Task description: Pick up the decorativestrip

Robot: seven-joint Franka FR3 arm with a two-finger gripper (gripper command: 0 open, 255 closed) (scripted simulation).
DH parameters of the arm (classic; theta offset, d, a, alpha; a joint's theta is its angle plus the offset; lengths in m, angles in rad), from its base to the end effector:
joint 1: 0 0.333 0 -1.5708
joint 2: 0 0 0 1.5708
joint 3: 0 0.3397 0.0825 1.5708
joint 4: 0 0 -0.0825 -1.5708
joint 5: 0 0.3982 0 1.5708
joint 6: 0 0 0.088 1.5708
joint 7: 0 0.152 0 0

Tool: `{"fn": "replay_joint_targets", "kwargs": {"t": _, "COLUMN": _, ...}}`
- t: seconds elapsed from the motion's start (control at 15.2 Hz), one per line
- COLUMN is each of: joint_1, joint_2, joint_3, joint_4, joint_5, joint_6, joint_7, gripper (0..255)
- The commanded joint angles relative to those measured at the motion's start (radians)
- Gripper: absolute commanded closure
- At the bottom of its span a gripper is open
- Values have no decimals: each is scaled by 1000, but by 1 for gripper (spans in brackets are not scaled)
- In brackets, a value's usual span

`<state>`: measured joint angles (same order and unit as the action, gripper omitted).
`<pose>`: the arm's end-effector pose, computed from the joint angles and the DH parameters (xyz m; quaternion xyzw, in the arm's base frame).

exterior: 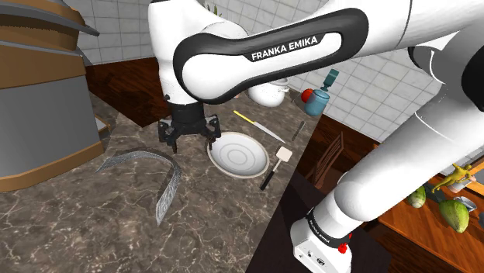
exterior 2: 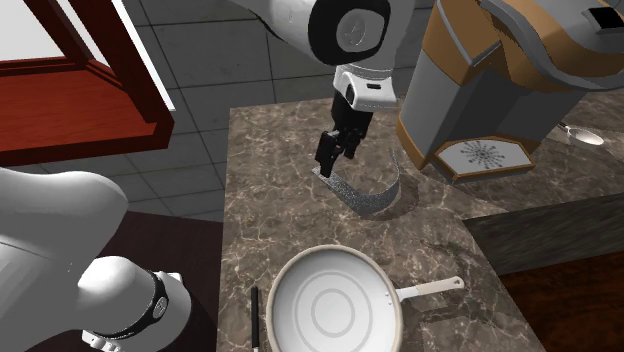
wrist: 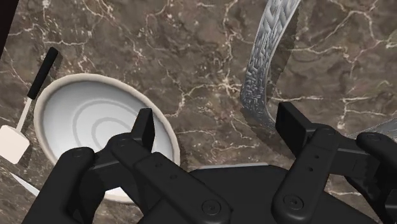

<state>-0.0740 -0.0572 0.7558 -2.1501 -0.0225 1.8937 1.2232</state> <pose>0.3939 0.3179 0.3756 0.9582 -0.2636 -0.0380 0.1046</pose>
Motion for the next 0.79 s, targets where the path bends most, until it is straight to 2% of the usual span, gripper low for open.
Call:
{"fn": "replay_joint_targets", "kwargs": {"t": 0.0, "joint_1": 10, "joint_2": 114, "joint_3": 27, "joint_4": 57, "joint_5": -58, "joint_6": -2, "joint_7": 108, "gripper": 0}}
{"fn": "replay_joint_targets", "kwargs": {"t": 0.2, "joint_1": 61, "joint_2": 282, "joint_3": 29, "joint_4": 145, "joint_5": -143, "joint_6": -10, "joint_7": 249, "gripper": 0}}
{"fn": "replay_joint_targets", "kwargs": {"t": 0.73, "joint_1": 86, "joint_2": 351, "joint_3": 3, "joint_4": 109, "joint_5": -194, "joint_6": 74, "joint_7": 288, "gripper": 0}}
